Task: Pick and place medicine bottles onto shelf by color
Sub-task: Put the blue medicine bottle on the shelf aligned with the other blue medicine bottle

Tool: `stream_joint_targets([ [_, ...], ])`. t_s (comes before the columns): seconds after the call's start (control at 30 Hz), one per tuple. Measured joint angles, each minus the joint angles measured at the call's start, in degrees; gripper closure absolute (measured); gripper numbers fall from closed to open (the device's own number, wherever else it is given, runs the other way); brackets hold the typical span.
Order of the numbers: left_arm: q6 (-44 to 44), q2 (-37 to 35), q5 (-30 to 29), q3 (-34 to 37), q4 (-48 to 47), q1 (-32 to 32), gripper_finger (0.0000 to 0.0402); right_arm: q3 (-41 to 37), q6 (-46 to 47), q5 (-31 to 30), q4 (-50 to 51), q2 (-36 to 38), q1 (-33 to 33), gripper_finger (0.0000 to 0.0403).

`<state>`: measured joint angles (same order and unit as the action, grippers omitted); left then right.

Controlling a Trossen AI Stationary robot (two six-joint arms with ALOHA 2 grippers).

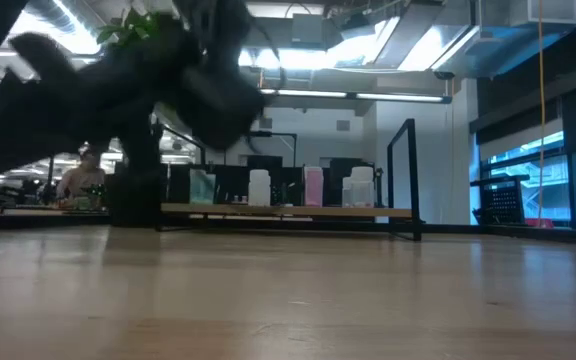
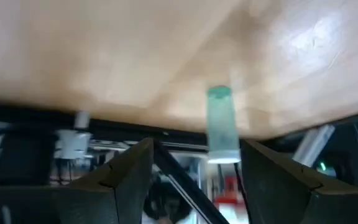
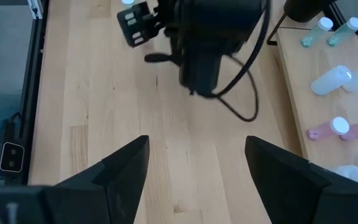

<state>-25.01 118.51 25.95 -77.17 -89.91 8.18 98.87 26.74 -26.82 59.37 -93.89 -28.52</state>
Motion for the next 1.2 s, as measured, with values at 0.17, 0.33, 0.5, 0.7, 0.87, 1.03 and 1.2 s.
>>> stream_joint_targets([
  [0.17, -7.98, -8.65, -6.63, -0.78, 1.10, 0.67, 0.0164, 0.00, -0.02, 0.04, -0.01, 0.00, 0.00, 0.0136],
  [0.33, -20.08, -18.75, -13.87, -0.80, 5.75, 3.67, 0.0164, 0.00, 0.00, -0.03, -0.33, 0.00, -0.02, 0.0136],
  [0.5, -31.76, -25.30, -16.29, -0.80, 7.91, 10.95, 0.0164, 0.00, -0.02, 0.01, -0.41, 0.00, 0.00, 0.0136],
  [0.7, -43.13, -26.43, -21.02, -0.78, 7.68, 21.33, 0.0164, 0.00, -0.02, -0.01, -0.43, 0.00, 0.00, 0.0136],
  [0.87, -52.77, -25.89, -21.56, 1.22, 8.65, 27.69, 0.0164, 0.00, 0.00, -0.01, -0.45, 0.00, -0.02, 0.0136],
  [1.03, -57.32, -25.89, -21.61, 4.18, 12.89, 30.14, 0.0164, 0.00, 0.00, 0.01, -0.45, 0.00, -0.01, 0.0136],
  [1.2, -58.21, -25.89, -21.92, 4.71, 13.51, 30.16, 0.0142, 0.00, -0.01, -0.01, -0.45, 0.00, -0.01, 0.0136],
])
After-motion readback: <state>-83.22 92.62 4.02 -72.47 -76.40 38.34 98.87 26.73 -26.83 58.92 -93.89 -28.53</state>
